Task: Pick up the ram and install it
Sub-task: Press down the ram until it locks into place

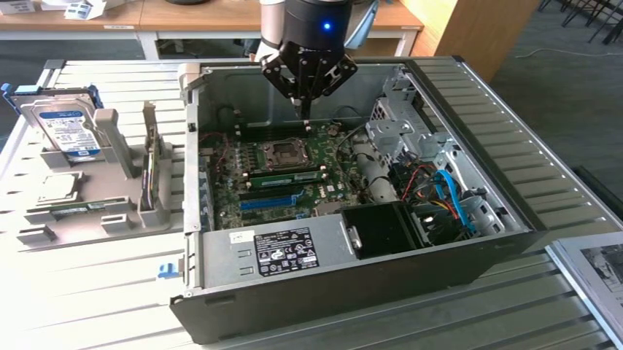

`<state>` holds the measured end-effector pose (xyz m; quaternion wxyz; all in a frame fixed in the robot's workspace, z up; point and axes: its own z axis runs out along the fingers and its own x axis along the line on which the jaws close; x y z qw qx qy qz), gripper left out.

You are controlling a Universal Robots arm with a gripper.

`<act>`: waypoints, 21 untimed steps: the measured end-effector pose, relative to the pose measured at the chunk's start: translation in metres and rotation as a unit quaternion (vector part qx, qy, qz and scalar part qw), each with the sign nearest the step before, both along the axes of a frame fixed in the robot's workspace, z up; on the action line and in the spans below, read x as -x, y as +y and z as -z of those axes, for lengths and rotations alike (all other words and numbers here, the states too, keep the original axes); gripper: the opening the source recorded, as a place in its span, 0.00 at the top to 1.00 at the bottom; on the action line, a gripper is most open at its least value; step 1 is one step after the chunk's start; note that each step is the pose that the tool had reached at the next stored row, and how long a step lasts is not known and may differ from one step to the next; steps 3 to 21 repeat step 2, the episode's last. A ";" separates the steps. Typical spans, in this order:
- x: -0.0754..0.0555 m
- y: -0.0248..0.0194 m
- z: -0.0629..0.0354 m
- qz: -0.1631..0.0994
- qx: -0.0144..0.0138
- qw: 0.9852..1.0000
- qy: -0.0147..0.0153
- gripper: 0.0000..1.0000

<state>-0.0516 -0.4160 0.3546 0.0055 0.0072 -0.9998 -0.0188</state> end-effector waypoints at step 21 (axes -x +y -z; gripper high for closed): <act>0.000 0.0000 0.0000 0.000 0.000 1.000 0.000 0.90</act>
